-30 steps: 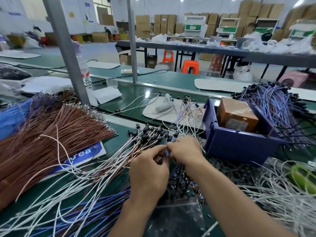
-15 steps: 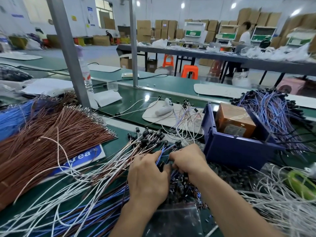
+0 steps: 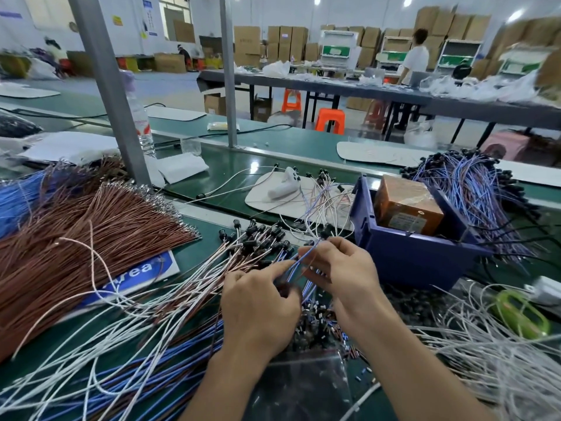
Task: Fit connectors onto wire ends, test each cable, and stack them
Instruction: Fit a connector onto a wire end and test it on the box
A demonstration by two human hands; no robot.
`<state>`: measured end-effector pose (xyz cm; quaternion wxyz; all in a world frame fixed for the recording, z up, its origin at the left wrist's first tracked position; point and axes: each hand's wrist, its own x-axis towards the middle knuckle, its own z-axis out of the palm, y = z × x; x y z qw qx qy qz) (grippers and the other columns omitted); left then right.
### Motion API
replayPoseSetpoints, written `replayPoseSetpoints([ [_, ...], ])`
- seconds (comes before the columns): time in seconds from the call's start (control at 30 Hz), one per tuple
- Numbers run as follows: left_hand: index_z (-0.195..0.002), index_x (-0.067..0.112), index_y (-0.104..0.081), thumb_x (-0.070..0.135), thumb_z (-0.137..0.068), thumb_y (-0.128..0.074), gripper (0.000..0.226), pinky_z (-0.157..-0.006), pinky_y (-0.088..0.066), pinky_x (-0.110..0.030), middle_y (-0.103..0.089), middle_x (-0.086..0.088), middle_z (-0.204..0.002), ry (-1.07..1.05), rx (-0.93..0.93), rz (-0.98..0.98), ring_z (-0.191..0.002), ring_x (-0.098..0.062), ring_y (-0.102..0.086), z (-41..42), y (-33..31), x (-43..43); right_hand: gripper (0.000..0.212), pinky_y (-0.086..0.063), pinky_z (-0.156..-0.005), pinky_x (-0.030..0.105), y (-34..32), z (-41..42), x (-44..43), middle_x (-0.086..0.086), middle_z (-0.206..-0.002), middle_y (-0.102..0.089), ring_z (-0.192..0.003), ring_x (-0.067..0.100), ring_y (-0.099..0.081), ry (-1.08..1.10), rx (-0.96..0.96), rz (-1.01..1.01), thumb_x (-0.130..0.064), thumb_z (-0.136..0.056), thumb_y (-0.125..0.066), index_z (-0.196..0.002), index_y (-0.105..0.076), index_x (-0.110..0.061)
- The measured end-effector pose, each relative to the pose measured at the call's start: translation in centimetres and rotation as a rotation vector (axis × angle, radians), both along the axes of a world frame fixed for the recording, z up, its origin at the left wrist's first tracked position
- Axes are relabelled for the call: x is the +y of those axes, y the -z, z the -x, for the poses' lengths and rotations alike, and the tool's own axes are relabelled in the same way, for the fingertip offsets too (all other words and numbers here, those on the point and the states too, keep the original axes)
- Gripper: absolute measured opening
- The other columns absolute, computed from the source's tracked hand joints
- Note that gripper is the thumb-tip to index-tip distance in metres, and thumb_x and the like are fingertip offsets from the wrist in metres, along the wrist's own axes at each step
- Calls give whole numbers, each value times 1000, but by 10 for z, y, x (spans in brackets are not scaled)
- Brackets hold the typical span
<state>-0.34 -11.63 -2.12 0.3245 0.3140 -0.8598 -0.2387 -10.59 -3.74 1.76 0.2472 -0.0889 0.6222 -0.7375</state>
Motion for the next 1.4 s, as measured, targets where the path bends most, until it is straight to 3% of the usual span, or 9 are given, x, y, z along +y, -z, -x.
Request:
replayPoseSetpoints([
  [0.07,-101,48,-76,50,-76,-59,31,-68,-36,-24,-51,20,-50,7,1,-62,-64,2,-55,0,-2,1,16,-63,-81,41,-8,-5,9,16,-90,-78,-88,30,-77,27,-100,122,-10,-107,-47,-93,-55,-10],
  [0.17,-89,43,-77,53,-77,-61,22,-48,-32,-18,-58,22,-53,135,58,-186,-51,-4,-53,-1,-1,6,13,-60,-88,50,-20,-14,20,21,-89,-77,-90,36,-76,38,-158,214,-10,-108,-43,-98,-53,-9],
  [0.27,-68,32,-71,49,-80,-62,23,-45,-29,-23,-53,12,-48,307,102,-258,-44,-11,-42,-1,-1,14,15,-60,-87,48,-31,-22,31,18,-78,-73,-91,36,-74,-29,-115,219,-9,-106,-46,-102,-59,-5],
  [0.47,-91,40,-79,43,-78,-71,15,-44,-36,-25,-62,13,-53,509,190,-367,-45,-8,-45,-10,-10,19,34,-52,-53,34,-40,-12,70,4,-56,-41,-51,19,-48,-35,-30,264,-17,-107,-44,-93,-71,-2],
  [0.7,-79,37,-82,35,-81,-81,3,-51,-47,-16,-72,18,-63,495,3,-340,-52,-1,-62,-17,-21,11,38,-24,-38,24,-28,21,146,3,-51,-33,-42,14,-25,115,294,-131,-14,-107,-45,-83,-74,-9],
  [0.9,-72,40,-80,32,-77,-87,12,-63,-52,-9,-72,27,-69,313,-18,-320,-67,8,-68,-12,-18,14,29,-52,-61,37,-20,18,179,-6,-57,-67,-54,14,-60,64,770,-834,-34,-96,-57,-73,-74,-27],
  [1.03,-72,36,-82,22,-76,-87,15,-58,-51,-17,-75,8,-66,534,-54,-475,-56,1,-64,-7,-21,29,11,-59,-74,36,-10,1,163,-14,-77,-75,-73,8,-69,-216,699,-771,-36,-93,-66,-94,-74,-44],
  [1.13,-76,31,-83,30,-71,-84,5,-58,-51,-26,-75,-2,-66,606,-5,-592,-56,-7,-61,-3,-20,35,21,-57,-87,51,-1,-14,142,0,-89,-77,-91,26,-71,-371,592,-536,-43,-82,-64,-99,-75,-38],
  [1.4,-78,17,-84,-1,-80,-83,18,-56,-54,-19,-77,-13,-71,519,139,-816,-58,-15,-72,0,-16,35,29,-31,-49,21,14,-11,134,4,-55,-55,-47,10,-38,-297,314,-401,-21,-91,-71,-66,-68,-7],
])
